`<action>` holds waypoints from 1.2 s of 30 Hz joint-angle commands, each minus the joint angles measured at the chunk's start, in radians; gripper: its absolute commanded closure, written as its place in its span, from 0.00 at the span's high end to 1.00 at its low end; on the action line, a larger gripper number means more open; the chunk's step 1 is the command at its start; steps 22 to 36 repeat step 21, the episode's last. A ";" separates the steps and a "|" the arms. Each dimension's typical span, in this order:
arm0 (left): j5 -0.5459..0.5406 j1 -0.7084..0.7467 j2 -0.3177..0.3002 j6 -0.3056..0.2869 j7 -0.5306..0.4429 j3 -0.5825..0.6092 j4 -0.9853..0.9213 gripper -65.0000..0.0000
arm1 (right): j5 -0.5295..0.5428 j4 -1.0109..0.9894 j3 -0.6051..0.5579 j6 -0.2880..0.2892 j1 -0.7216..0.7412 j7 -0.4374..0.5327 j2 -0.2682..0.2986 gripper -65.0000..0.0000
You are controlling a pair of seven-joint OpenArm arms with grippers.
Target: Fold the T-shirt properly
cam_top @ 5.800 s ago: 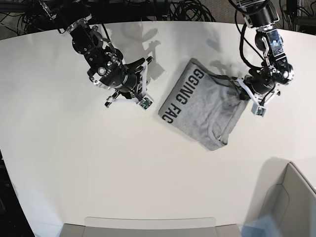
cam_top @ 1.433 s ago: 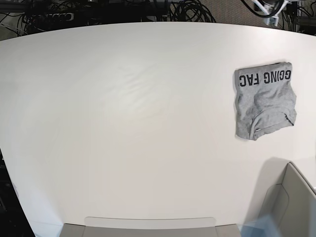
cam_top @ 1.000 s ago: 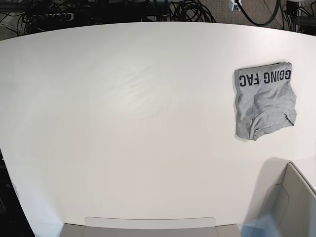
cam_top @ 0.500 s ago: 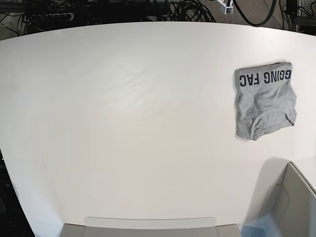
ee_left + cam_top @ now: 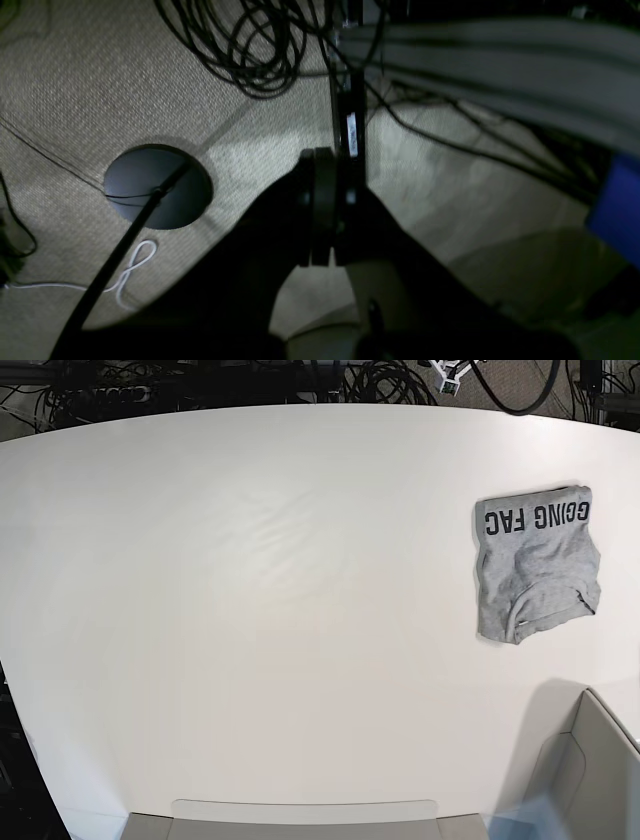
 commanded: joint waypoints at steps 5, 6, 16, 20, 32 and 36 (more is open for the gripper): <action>0.010 0.008 -0.008 -0.007 -0.010 -0.002 0.002 0.00 | -0.005 -0.107 -0.008 0.010 0.017 0.006 -0.063 0.01; 0.010 0.008 -0.008 -0.007 -0.010 -0.002 0.002 0.00 | -0.005 -0.113 -0.008 0.010 0.017 0.004 -0.071 0.01; 0.010 -0.029 0.000 -0.007 0.001 -0.003 0.002 0.00 | -0.005 -0.116 -0.008 0.010 0.049 0.001 -0.117 0.01; 0.008 -0.041 0.002 -0.007 0.063 -0.005 0.002 0.00 | -0.005 -0.116 -0.008 0.010 0.044 0.003 -0.121 0.01; 0.008 -0.041 0.011 -0.007 0.072 -0.005 0.002 0.00 | -0.005 -0.116 -0.008 0.010 0.044 0.004 -0.129 0.01; 0.008 -0.041 0.011 -0.007 0.072 -0.005 0.002 0.00 | -0.005 -0.116 -0.008 0.010 0.044 0.004 -0.129 0.01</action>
